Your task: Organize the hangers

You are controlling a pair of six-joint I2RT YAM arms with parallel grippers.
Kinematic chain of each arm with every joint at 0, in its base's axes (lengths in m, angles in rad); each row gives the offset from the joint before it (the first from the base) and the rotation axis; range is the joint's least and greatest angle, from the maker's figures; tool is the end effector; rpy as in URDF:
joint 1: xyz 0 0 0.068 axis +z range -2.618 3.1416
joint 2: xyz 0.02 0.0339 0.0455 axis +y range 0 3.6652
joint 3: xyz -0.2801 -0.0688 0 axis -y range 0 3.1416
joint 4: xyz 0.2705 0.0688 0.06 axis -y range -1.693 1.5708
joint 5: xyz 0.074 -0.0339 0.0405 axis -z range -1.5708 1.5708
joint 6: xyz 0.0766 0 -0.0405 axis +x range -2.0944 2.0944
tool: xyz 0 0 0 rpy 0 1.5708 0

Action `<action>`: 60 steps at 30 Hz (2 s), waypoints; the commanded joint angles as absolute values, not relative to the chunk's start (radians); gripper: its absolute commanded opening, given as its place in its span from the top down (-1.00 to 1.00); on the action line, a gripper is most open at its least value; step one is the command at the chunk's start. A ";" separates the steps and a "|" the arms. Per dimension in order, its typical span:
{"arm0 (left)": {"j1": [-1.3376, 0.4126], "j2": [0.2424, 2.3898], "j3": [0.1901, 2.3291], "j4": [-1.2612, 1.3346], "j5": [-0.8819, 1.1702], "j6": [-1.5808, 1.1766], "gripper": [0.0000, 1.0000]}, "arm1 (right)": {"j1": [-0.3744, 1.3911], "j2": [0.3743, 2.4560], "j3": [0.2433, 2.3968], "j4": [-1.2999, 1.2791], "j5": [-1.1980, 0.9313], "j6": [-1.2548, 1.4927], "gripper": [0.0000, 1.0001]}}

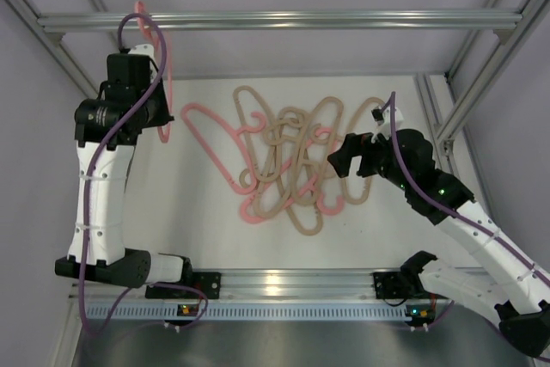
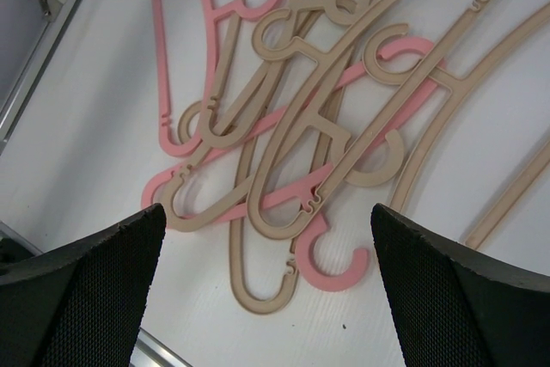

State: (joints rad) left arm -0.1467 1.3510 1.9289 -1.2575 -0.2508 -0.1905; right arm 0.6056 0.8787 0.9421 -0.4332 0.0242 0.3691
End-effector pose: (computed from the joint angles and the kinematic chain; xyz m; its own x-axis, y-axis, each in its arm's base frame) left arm 0.2679 -0.0204 0.4917 -0.6011 -0.0966 -0.7933 -0.1662 0.9861 0.0059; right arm 0.2048 0.1395 0.3517 -0.4758 0.1093 -0.8728 -0.4063 0.8528 0.3282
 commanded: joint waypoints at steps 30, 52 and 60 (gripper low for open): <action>-0.140 1.167 2.031 -1.123 -0.100 -0.359 -0.96 | 0.597 0.952 0.900 -0.279 -0.090 0.287 -0.99; -0.681 1.554 1.548 -0.795 -0.498 -0.630 -0.49 | 0.607 1.210 0.799 -0.132 -0.087 0.313 -0.91; -0.617 1.750 1.467 -0.700 -0.566 -0.650 -0.16 | 0.606 1.169 0.762 -0.132 -0.064 0.324 -0.91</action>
State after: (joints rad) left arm -0.6628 1.7126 1.4960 -0.8013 -0.5129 -0.6247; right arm 0.6060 1.2076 0.7620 -0.2005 -0.0841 0.3119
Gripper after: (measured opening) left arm 0.590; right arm 0.957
